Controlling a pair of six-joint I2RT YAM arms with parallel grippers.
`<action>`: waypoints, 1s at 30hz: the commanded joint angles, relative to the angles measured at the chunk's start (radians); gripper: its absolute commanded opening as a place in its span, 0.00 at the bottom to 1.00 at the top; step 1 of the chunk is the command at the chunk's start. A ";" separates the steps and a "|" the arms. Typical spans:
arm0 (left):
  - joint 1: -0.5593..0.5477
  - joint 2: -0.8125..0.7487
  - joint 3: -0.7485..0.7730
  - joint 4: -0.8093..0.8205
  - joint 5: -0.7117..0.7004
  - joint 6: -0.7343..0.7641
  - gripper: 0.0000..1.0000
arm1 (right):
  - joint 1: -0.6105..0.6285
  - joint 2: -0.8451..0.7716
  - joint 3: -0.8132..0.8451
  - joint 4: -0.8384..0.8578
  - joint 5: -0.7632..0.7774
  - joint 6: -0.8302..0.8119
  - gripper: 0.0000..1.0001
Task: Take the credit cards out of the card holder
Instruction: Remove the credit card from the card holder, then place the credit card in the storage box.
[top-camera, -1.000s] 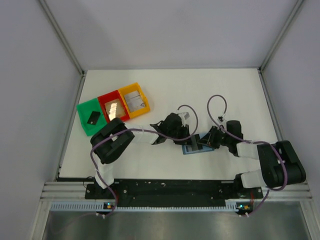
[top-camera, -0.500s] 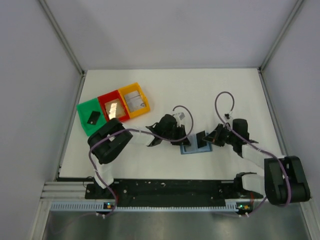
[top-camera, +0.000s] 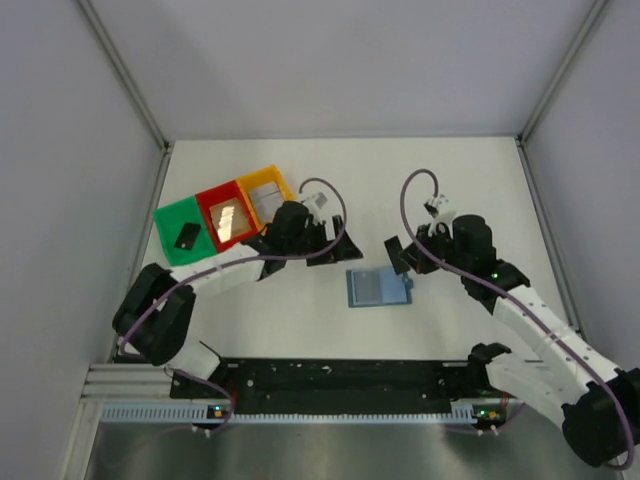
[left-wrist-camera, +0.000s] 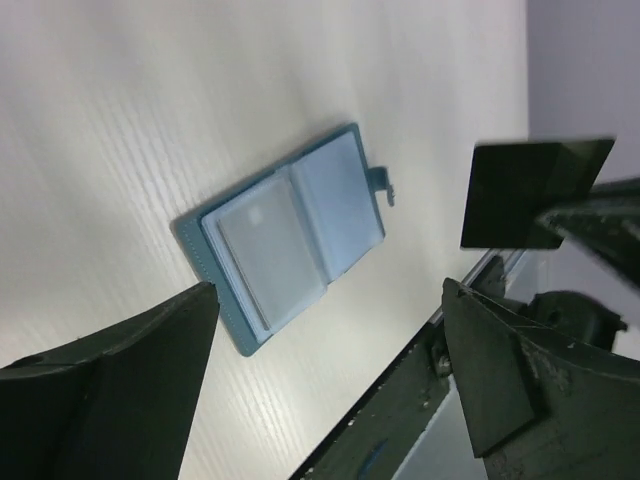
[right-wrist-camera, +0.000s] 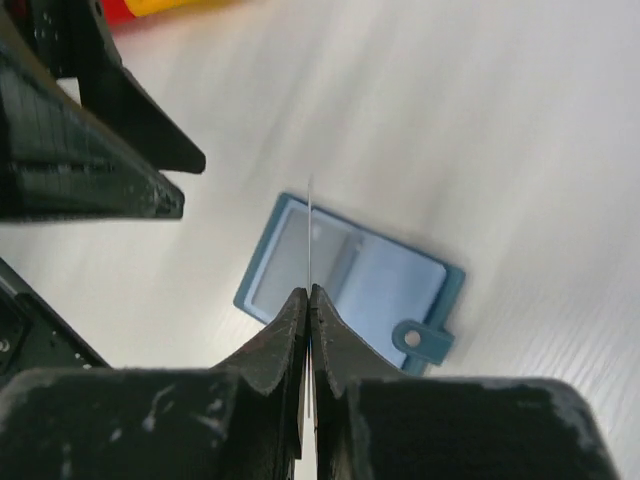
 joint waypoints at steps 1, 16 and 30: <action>0.111 -0.168 0.072 -0.208 0.013 0.013 0.98 | 0.213 -0.026 0.144 -0.085 0.273 -0.309 0.00; 0.190 -0.439 0.093 -0.242 0.201 -0.219 0.80 | 0.692 0.091 0.119 0.480 0.734 -1.075 0.00; 0.194 -0.387 0.073 -0.060 0.138 -0.396 0.77 | 0.787 0.169 0.127 0.577 0.761 -1.234 0.00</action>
